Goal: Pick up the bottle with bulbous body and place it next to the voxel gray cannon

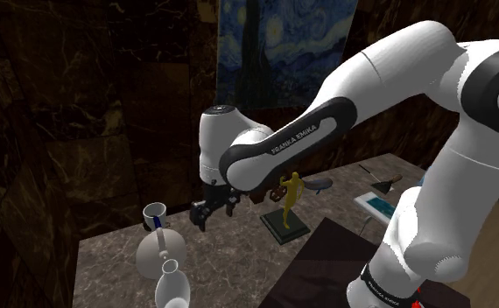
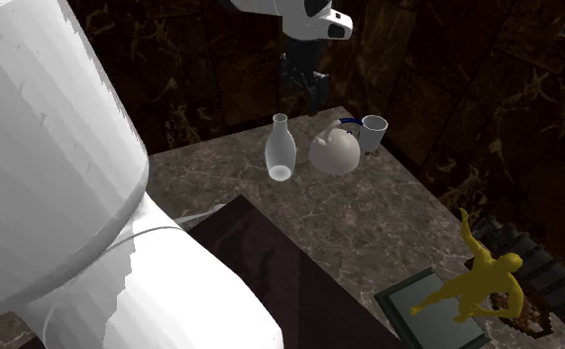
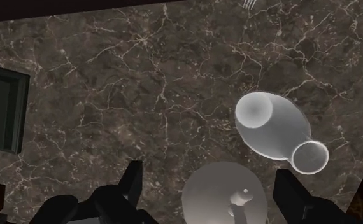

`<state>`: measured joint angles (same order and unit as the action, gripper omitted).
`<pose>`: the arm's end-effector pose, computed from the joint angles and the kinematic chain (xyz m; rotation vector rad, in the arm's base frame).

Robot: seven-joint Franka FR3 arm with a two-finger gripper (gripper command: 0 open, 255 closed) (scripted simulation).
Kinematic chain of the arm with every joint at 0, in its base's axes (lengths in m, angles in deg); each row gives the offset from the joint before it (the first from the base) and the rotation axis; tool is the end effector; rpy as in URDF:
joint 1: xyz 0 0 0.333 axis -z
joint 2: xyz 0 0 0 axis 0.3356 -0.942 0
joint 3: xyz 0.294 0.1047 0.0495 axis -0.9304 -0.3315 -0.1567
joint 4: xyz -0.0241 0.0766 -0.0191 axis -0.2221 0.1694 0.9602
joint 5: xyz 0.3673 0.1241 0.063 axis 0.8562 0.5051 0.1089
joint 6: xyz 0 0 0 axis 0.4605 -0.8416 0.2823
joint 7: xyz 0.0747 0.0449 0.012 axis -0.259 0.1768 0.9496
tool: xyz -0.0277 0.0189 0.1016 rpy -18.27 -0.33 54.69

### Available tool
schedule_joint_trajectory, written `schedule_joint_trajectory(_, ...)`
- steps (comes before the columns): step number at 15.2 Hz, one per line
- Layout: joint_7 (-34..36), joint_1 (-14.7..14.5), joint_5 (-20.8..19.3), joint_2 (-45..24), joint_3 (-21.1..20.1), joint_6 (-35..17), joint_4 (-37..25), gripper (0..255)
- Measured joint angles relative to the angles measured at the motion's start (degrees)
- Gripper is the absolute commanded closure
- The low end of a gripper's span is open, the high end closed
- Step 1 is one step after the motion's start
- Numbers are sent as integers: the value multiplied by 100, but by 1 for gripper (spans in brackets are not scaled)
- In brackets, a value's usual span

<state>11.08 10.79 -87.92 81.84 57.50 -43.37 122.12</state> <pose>0.4454 0.2348 0.3434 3.1281 -0.2313 -0.0204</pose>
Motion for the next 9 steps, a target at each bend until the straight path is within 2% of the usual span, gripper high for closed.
schedule_joint_trajectory(3,300,-96,-282,-662,-69,-213,-390,0)
schedule_joint_trajectory(9,957,-498,-854,-1954,-78,-483,-1276,0)
